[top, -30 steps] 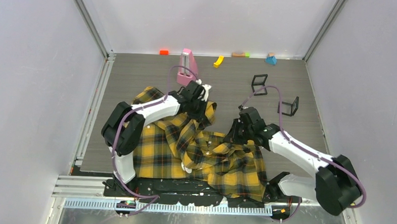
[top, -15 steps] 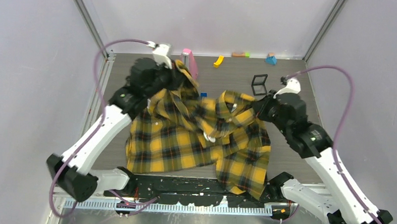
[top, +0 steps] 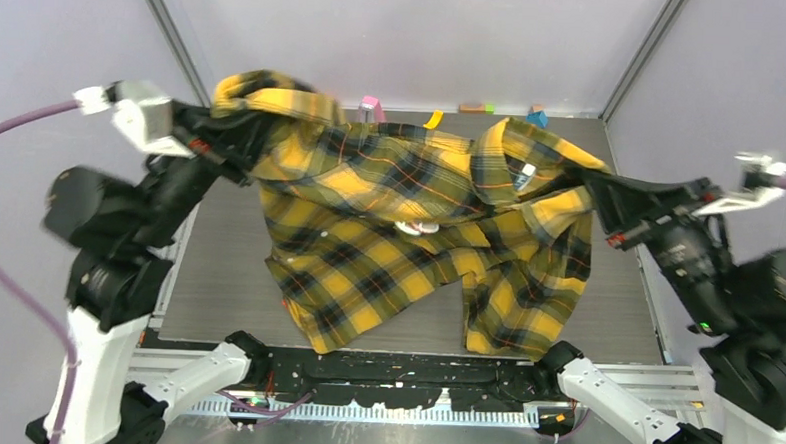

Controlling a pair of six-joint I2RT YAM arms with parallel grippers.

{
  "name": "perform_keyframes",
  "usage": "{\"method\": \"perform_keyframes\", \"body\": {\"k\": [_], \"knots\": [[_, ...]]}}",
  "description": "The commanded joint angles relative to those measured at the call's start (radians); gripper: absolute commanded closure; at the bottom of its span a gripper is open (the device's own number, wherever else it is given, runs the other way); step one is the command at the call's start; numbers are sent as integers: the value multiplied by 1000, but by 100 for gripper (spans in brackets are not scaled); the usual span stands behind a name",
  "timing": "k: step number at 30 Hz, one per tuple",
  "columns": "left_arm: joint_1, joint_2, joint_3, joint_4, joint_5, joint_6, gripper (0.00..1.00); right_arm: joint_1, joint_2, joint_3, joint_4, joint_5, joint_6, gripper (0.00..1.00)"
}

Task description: Pin the brooch onto the clothing

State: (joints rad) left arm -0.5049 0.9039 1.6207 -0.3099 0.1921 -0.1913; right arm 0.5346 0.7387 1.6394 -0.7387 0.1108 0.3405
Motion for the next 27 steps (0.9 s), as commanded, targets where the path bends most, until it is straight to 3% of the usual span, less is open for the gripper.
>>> {"method": "perform_keyframes", "body": {"k": [1,6,12,15,19,22,24,25,26,27], "knots": [[-1,-66,121,-32,-100,90,100,-2,-12,108,47,-26,-71,99],[-1,-65,263,-121,-242,172,100,-2,-12,195,63,-8,-101,99],[-3,-43,231,-65,-333,251,100,-2,7,168,114,121,-129,99],[-3,11,167,11,-397,311,100,-2,13,45,199,217,-157,99],[1,157,52,153,-583,457,100,-2,81,-182,398,416,-228,99],[102,271,-123,253,-619,398,100,-10,185,-372,598,537,-222,99],[168,328,-256,303,-609,295,88,-60,265,-523,696,535,-154,99],[190,352,-310,324,-597,248,74,-79,325,-615,715,503,-88,95],[197,377,-357,327,-590,219,53,-117,359,-657,773,460,-59,87],[198,398,-384,316,-586,201,26,-133,429,-721,803,427,-4,61]]}}
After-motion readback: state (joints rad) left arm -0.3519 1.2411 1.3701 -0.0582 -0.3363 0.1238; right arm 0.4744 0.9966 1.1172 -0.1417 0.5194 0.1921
